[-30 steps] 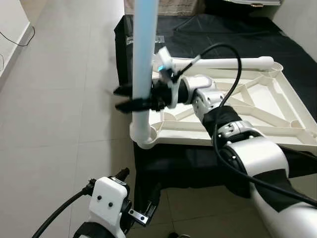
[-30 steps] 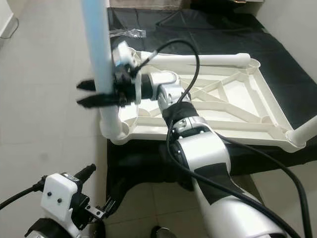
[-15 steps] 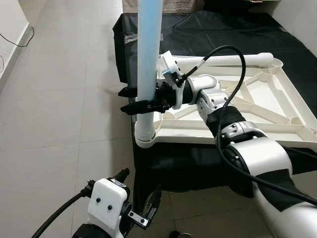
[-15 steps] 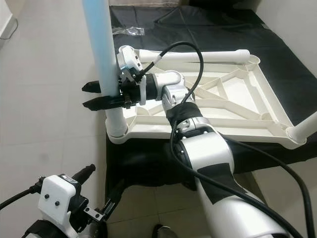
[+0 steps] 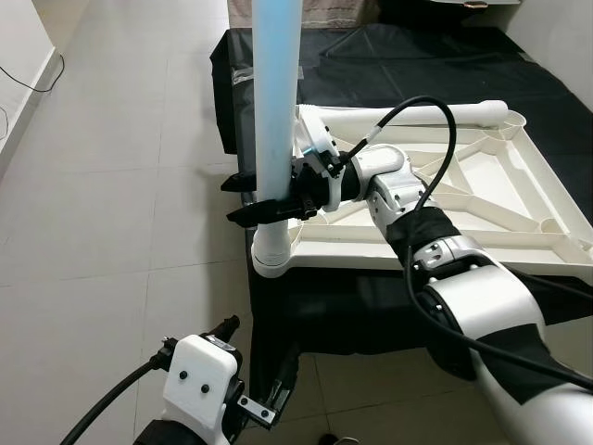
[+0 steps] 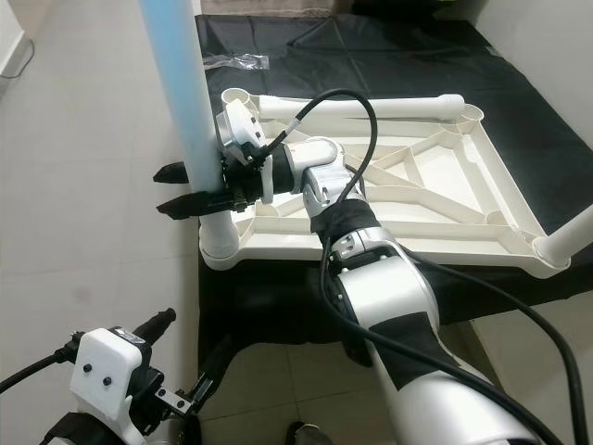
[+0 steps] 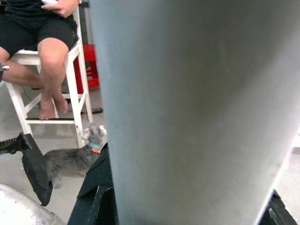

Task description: Building children table

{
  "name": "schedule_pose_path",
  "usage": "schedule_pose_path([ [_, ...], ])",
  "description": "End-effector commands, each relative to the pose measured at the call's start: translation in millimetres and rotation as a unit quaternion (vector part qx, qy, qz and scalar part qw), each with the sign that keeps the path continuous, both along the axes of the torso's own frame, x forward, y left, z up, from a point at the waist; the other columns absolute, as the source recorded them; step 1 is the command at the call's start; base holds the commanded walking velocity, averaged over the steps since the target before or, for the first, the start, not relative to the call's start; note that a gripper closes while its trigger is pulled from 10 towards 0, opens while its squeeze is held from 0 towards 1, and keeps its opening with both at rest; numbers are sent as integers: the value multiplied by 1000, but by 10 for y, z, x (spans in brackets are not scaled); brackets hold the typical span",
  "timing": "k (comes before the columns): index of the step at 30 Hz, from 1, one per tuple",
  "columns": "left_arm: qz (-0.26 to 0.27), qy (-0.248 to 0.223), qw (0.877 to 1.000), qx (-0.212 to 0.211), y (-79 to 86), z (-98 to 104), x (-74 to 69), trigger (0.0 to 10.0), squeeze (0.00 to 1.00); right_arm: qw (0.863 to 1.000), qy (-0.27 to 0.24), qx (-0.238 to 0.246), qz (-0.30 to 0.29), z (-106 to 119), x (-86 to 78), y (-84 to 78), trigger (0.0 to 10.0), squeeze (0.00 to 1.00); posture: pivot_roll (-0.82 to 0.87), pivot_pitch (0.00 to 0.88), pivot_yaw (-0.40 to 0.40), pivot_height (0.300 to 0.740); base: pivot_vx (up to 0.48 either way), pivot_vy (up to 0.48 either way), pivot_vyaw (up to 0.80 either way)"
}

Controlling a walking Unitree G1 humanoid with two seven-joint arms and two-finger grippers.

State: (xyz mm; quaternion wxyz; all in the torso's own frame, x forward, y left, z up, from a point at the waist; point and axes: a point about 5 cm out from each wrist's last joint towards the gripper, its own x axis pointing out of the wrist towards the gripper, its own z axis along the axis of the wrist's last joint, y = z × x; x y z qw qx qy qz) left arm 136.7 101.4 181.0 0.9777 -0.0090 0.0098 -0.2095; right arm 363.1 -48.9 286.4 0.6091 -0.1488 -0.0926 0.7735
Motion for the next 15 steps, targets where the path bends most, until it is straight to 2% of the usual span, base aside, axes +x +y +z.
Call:
schedule_pose_path([
  [1, 1, 8, 1000, 6, 17, -11, -15, 10000, 0, 998, 45, -39, 1, -270, -11, -9, 10000, 0, 189, 307, -73, 740, 0, 0, 0],
  [5, 6, 6, 1000, 8, 37, -7, -6, 10000, 0, 998, 64, -17, 12, -259, -28, 80, 10000, 0, 188, 308, -69, 740, 0, 0, 0],
  [6, 11, 4, 1000, 10, 54, -3, -1, 10000, 0, 996, 87, 12, 24, -191, -41, 201, 10000, 0, 189, 309, -66, 740, 0, 0, 0],
  [9, 11, 4, 1000, 10, 54, -3, -1, 10000, 0, 996, 87, 12, 24, -191, -41, 201, 10000, 0, 189, 309, -66, 740, 0, 0, 0],
  [12, 16, 2, 1000, 13, 70, 13, -6, 10000, 0, 994, 96, 27, 47, -119, -81, 325, 10000, 0, 201, 309, -71, 740, 0, 0, 0],
  [15, 20, -1, 1000, 15, 84, 25, -13, 10000, 0, 994, 88, 16, 58, -123, -108, 379, 10000, 0, 226, 314, -80, 740, 0, 0, 0],
])
